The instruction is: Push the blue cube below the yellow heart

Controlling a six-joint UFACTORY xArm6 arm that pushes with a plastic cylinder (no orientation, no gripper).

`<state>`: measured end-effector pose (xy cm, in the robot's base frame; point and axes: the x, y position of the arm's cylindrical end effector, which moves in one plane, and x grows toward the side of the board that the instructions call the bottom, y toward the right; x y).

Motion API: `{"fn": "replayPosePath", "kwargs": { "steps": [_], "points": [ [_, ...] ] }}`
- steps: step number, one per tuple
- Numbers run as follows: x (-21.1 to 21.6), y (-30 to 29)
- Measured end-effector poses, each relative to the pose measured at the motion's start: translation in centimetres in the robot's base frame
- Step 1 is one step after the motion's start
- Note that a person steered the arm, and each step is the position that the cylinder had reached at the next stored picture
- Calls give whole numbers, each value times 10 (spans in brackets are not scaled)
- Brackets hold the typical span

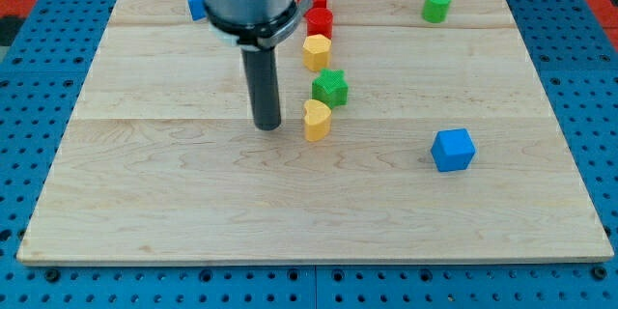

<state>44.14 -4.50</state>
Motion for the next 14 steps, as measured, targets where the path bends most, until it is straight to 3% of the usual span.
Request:
{"fn": "replayPosePath", "kwargs": {
  "steps": [2,3,4,6,7,8,9,10,11,12,14],
  "points": [
    [-1,41],
    [29,8],
    [85,43],
    [90,258],
    [63,290],
    [43,254],
    [66,196],
    [82,187],
    [61,159],
    [37,172],
    [41,97]
  ]
}}
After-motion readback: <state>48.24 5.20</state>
